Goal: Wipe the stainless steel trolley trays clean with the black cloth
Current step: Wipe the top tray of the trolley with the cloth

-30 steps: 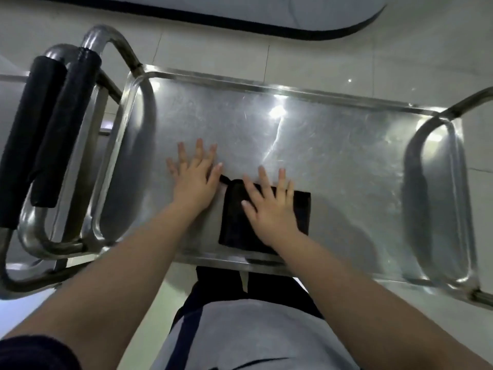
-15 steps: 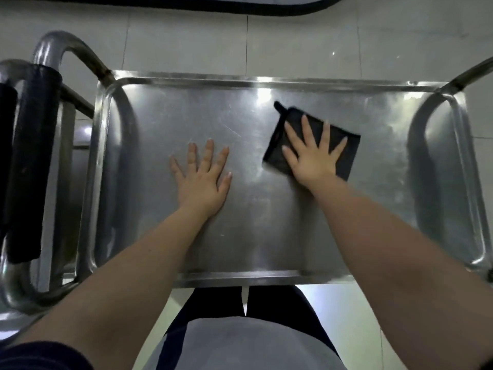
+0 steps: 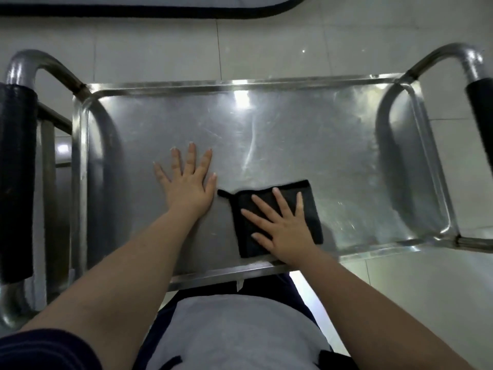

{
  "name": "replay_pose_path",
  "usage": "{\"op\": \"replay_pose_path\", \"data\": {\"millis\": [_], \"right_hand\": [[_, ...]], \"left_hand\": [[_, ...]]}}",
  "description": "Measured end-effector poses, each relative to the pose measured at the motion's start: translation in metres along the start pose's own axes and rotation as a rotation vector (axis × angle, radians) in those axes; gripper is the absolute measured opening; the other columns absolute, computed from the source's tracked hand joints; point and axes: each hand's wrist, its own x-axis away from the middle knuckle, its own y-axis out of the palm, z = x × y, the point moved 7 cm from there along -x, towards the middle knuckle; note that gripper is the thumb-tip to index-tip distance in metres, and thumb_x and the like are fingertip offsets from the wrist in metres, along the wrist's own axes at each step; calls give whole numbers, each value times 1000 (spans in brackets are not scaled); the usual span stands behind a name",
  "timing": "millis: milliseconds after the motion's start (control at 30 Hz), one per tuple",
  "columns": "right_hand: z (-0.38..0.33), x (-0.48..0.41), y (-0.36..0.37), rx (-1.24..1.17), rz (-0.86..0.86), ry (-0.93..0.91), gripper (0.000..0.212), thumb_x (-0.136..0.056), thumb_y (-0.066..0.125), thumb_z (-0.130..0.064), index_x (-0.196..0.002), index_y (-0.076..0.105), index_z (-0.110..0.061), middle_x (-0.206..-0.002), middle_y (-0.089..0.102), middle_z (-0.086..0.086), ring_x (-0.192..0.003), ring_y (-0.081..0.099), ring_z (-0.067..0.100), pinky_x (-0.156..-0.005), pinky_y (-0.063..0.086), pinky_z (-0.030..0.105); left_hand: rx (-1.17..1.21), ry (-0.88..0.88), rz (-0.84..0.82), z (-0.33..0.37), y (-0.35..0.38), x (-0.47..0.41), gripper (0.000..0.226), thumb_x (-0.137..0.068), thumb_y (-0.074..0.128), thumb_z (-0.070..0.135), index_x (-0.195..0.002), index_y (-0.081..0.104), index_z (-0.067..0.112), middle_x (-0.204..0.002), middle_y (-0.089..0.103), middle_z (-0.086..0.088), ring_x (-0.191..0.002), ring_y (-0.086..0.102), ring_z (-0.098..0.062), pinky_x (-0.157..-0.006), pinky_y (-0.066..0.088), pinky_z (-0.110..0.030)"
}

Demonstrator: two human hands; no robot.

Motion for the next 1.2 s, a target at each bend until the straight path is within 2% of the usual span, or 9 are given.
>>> {"op": "replay_pose_path", "data": {"millis": [67, 167, 267, 400, 533, 633, 833, 1067, 1200], "right_hand": [[63, 23, -1, -11, -21, 249, 60, -93, 25, -66, -150, 16, -51, -163, 9, -15, -151, 3, 32, -110, 3, 73], [160, 74, 4, -103, -119, 756, 64, -88, 6, -72, -149, -5, -54, -156, -22, -23, -149, -17, 26, -112, -4, 69], [166, 81, 4, -139, -115, 926, 58, -95, 6, -66, -149, -11, -53, -158, -22, -20, -148, -21, 28, -111, -4, 70], [87, 36, 4, -126, -77, 675, 59, -91, 4, -65, -142, -23, -54, -158, -23, -19, -148, -17, 33, -109, -11, 70], [-1, 8, 1, -56, -24, 230, 59, -97, 24, -61, -153, 12, -47, -163, 13, -10, -149, 7, 41, -107, 3, 76], [-2, 9, -2, -23, 17, 159, 58, -97, 29, -64, -151, 18, -49, -163, 15, -11, -149, 6, 41, -108, 1, 75], [86, 51, 2, -39, -25, 260, 61, -90, 17, -74, -148, 6, -58, -161, 0, -21, -148, -11, 39, -104, -20, 72], [283, 138, 7, -30, -133, 420, 65, -78, -4, -81, -138, -24, -64, -155, -26, -27, -145, -26, 30, -110, -11, 71], [327, 163, 5, -50, -161, 460, 65, -77, -7, -82, -136, -26, -64, -157, -23, -26, -146, -25, 28, -111, -12, 68]], "left_hand": [[3, -8, -7, -1, 1, 0, 59, -93, 8, 62, -149, -10, 52, -163, -13, 12, -149, -17, -27, -109, -13, -68], [-1, 2, -15, 0, 0, 0, 59, -93, 7, 62, -148, -12, 52, -163, -13, 12, -149, -15, -28, -109, -14, -68], [-16, 18, -17, 4, -6, 3, 59, -95, 12, 60, -151, -6, 49, -164, -8, 9, -150, -11, -31, -109, -11, -70], [-66, 11, -72, 5, -11, 6, 59, -98, 14, 57, -152, -9, 47, -163, -15, 7, -149, -16, -32, -108, -9, -73], [-76, -13, -72, 21, -27, 16, 58, -102, 21, 46, -154, -4, 41, -164, -11, 2, -148, -17, -33, -108, -13, -72], [68, 34, 32, 58, -36, 35, 64, -100, 37, 27, -156, 6, 35, -165, -3, -1, -149, -14, -31, -113, -14, -63], [112, 0, 30, 116, 0, 89, 62, -102, 36, 34, -156, 5, 35, -165, -2, 1, -150, -12, -31, -116, -13, -57], [-2, -23, 9, 155, 44, 124, 57, -103, 26, 48, -155, 5, 41, -165, -3, 2, -150, -7, -32, -114, -11, -59], [-44, -15, 11, 164, 53, 126, 57, -102, 23, 51, -154, 4, 42, -165, -3, 4, -150, -5, -31, -115, -9, -60]]}}
